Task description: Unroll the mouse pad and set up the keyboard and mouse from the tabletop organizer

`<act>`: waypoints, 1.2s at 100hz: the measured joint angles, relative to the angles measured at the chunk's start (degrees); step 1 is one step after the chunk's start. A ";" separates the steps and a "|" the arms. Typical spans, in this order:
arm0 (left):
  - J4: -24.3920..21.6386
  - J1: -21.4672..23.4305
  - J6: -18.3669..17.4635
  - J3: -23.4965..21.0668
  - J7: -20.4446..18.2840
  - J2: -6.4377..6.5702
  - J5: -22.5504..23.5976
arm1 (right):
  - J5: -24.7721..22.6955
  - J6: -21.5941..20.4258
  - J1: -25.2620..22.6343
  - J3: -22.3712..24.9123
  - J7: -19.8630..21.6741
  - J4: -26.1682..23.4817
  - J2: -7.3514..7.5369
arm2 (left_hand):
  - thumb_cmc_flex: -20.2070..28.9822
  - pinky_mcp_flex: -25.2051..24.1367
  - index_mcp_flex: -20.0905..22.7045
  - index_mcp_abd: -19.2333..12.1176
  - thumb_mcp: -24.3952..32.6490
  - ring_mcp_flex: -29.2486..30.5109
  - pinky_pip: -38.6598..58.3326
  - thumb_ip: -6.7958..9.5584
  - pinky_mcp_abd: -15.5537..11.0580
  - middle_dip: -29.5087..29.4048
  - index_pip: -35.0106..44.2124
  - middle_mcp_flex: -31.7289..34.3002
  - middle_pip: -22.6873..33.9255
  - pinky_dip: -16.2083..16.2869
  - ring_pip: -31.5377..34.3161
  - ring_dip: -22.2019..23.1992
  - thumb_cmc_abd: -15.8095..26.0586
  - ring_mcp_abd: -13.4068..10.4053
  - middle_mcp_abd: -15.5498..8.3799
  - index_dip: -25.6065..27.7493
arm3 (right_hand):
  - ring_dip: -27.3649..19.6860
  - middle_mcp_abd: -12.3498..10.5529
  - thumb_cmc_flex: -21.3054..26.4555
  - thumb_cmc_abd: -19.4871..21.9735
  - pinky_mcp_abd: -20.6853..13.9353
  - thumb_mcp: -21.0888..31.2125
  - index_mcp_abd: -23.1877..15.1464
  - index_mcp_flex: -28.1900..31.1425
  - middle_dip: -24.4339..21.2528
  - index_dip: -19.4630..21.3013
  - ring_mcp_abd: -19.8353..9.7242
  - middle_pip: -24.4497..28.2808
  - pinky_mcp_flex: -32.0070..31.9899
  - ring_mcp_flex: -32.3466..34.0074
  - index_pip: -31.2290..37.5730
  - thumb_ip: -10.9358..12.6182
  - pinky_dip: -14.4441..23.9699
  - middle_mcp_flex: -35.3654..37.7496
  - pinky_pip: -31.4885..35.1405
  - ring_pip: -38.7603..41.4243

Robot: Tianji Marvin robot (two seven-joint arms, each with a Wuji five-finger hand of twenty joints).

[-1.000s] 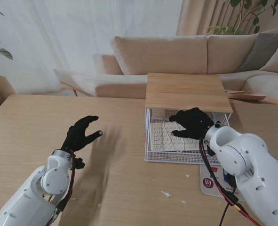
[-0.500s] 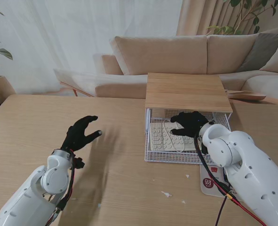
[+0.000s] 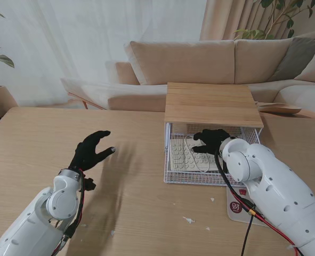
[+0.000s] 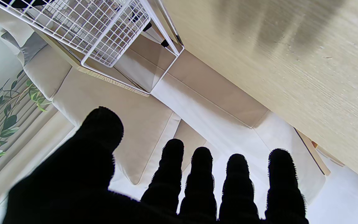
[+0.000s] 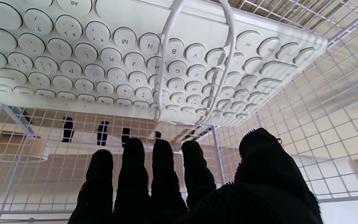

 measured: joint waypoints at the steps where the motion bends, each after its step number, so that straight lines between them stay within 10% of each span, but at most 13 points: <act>1: 0.01 0.00 0.00 0.00 0.00 0.00 -0.01 | 0.07 0.11 0.08 -0.12 -0.10 0.16 -0.01 | 0.00 0.00 0.00 0.00 0.00 0.00 0.00 0.00 0.00 0.00 0.00 0.00 0.00 0.00 0.00 0.00 0.00 0.00 0.00 0.00 | 0.00 0.00 0.00 0.00 0.00 0.00 0.00 -0.01 0.00 0.00 0.00 0.00 0.00 0.00 0.00 0.00 0.12 -0.01 -0.04 0.00; 120: 0.32 -0.21 -0.01 0.10 -0.02 -0.03 -0.10 | 11.07 9.17 7.86 -11.31 -12.08 14.56 -3.19 | 0.66 0.00 0.00 0.01 -0.02 -0.24 0.00 0.01 0.02 0.00 0.00 -0.01 0.00 0.00 -0.01 0.01 0.00 0.01 0.03 0.00 | -0.96 0.01 1.33 0.62 -1.30 -1.33 0.02 -2.91 -0.32 -0.12 -1.31 -0.04 0.16 -4.09 -0.55 0.00 5.07 -2.46 -5.03 -0.66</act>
